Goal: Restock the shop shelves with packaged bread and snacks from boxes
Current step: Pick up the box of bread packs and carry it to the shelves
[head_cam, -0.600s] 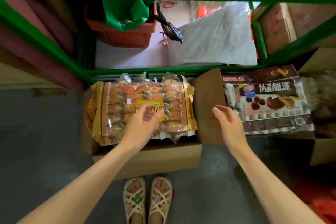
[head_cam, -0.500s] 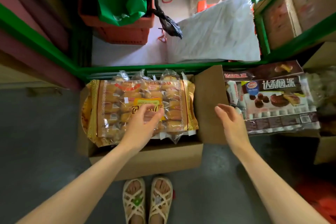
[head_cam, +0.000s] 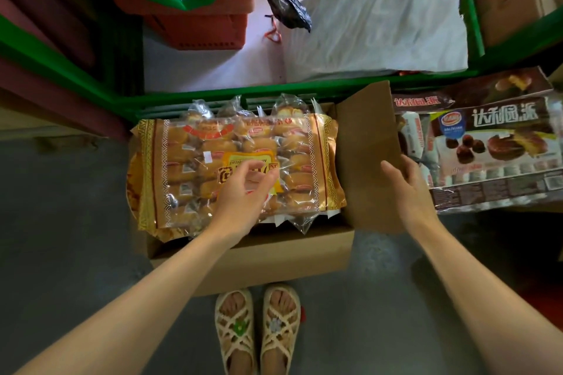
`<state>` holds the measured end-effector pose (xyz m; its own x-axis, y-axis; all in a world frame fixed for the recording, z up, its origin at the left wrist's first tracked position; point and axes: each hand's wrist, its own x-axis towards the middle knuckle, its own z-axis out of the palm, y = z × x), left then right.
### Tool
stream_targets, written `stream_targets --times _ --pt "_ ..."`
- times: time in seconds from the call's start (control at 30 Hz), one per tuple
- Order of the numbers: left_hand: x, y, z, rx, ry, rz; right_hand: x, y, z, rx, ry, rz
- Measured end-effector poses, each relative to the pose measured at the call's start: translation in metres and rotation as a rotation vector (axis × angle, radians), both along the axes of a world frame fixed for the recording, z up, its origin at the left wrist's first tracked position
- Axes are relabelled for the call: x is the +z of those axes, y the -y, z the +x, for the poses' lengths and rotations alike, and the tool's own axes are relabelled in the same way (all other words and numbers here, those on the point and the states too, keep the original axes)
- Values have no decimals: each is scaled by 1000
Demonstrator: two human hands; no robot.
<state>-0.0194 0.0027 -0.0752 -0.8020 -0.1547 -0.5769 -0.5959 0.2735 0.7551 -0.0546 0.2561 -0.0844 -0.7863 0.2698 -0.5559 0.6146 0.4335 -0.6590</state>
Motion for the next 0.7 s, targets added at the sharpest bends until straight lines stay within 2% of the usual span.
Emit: stream_targets --times 0.33,0.47,0.6,0.7 --pt "13 42 19 114 -16 -122 7 67 7 97 144 -215" --pt "18 70 36 226 7 -175 5 93 14 152 183 -146" --pt "13 101 62 330 47 -270 -2 112 19 153 134 -140" --pt "3 124 85 433 84 -310 -6 129 24 197 176 -40"
